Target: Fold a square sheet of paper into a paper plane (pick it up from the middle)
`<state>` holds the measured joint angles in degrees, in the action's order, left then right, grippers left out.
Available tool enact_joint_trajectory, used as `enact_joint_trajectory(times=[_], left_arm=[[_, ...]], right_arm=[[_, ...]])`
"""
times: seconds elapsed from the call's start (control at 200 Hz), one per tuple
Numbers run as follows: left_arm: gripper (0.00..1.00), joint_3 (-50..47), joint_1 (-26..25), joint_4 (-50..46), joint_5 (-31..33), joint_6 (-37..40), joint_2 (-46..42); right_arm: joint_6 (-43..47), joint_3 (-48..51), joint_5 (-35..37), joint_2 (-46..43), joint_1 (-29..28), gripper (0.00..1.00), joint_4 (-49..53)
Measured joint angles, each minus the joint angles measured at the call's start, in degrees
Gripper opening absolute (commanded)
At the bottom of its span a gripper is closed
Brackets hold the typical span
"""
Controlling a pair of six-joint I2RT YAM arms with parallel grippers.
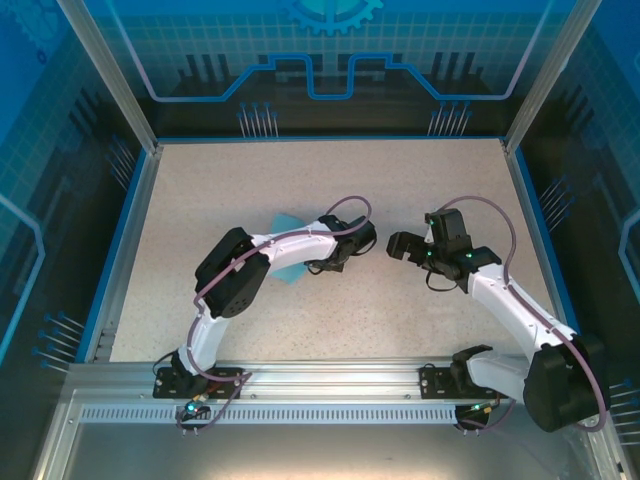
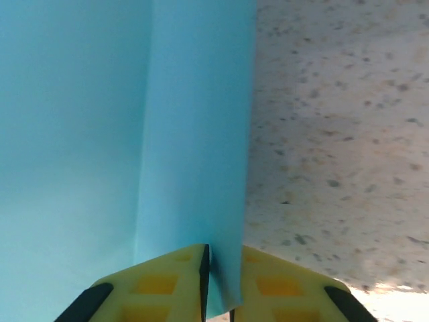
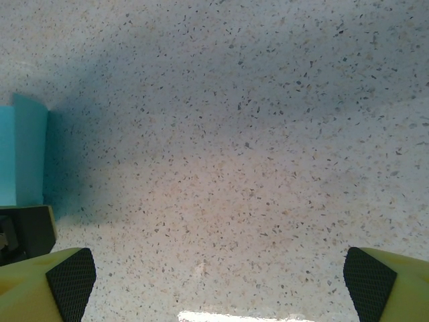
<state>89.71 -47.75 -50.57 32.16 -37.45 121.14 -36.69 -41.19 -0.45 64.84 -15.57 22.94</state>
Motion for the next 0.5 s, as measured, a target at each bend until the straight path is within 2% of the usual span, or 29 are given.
enact_joint_trajectory(times=[0.285, 0.495], left_arm=[[0.46, -1.49, 0.02, 5.55, -8.79, 1.46, -1.14], [0.58, -7.26, 0.94, 11.23, -17.88, 2.01, -12.85]], right_arm=[[0.55, 0.0, -1.6, 1.84, 0.24, 0.99, 0.04], [2.43, -0.63, -5.16, 3.89, -0.68, 0.98, -0.52]])
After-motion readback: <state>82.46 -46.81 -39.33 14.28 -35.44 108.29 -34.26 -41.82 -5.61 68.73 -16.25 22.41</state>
